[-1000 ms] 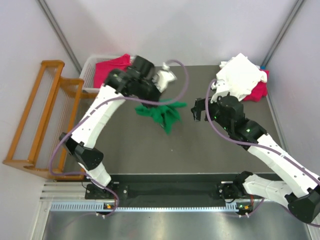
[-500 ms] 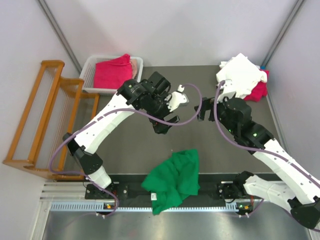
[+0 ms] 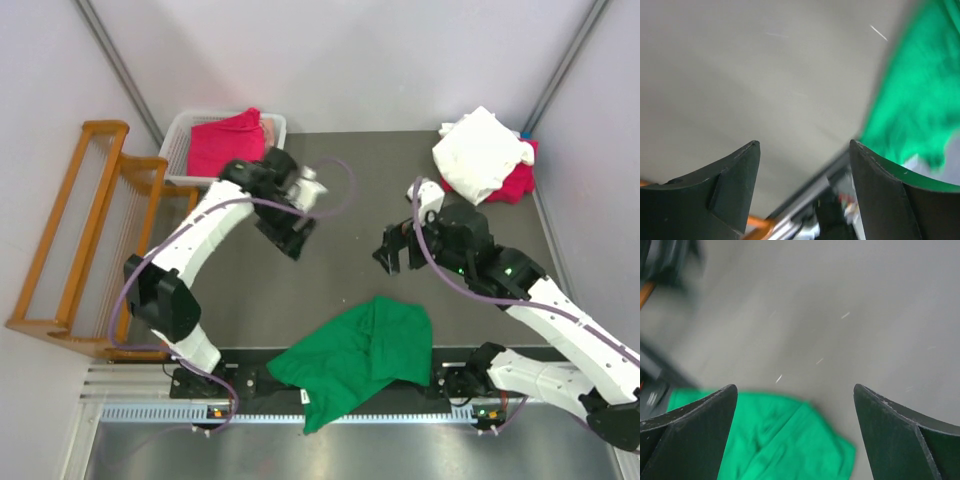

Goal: Fold and stack the t-shirts

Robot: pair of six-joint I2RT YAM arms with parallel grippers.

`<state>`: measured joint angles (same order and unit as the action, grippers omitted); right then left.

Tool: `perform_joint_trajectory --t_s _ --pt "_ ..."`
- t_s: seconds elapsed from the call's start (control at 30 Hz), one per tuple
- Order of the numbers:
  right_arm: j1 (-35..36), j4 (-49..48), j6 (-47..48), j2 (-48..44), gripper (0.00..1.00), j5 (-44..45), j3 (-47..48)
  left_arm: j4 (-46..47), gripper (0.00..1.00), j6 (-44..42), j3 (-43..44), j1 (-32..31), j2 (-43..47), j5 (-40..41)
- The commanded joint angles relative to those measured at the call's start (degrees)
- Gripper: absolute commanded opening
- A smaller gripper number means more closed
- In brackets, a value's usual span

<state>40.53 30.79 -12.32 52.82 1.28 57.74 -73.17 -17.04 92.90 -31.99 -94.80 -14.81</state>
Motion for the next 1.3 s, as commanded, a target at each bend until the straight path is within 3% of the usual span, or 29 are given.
perform_joint_trajectory --t_s 0.0,0.07,0.2,0.27,0.37,0.57,0.63,0.73,0.87,1.27 --pt "7.52 5.68 -0.78 -0.35 1.0 -2.26 0.88 11.81 0.77 5.09 0.79 17.62 5.59 -5.65" --pt "8.85 7.79 0.18 0.7 1.0 0.55 2.9 9.99 0.75 3.77 -0.08 17.05 8.39 -10.04" --pt "9.3 8.15 1.07 1.41 1.0 3.55 5.02 4.8 0.72 -1.22 -4.74 3.36 12.8 -6.91" --pt "9.3 7.62 1.42 1.85 1.0 6.78 5.63 4.18 0.72 -3.25 -10.16 2.9 15.25 -5.33" --pt "9.39 8.15 0.19 3.51 1.0 16.25 7.29 -1.27 0.7 -6.42 -15.01 -3.42 18.32 -4.35" --pt "7.9 9.82 -4.38 6.59 1.0 32.79 13.1 1.44 0.7 -9.85 -25.66 -5.1 24.22 -0.49" --pt "5.44 10.17 -4.99 7.12 1.0 34.57 14.85 2.33 0.72 -10.12 -27.15 -5.28 24.93 -0.92" --pt "-0.79 10.26 -5.7 8.35 1.0 33.63 18.72 1.97 0.73 -9.68 -28.12 -9.39 24.49 0.64" --pt "-5.64 10.17 -6.23 10.54 1.0 28.26 20.22 4.34 0.76 -9.16 -32.17 -19.4 25.72 11.09" --pt "-8.1 10.17 -9.39 15.38 1.0 25.88 19.52 8.03 0.75 -7.66 -31.73 -29.71 23.09 6.99"
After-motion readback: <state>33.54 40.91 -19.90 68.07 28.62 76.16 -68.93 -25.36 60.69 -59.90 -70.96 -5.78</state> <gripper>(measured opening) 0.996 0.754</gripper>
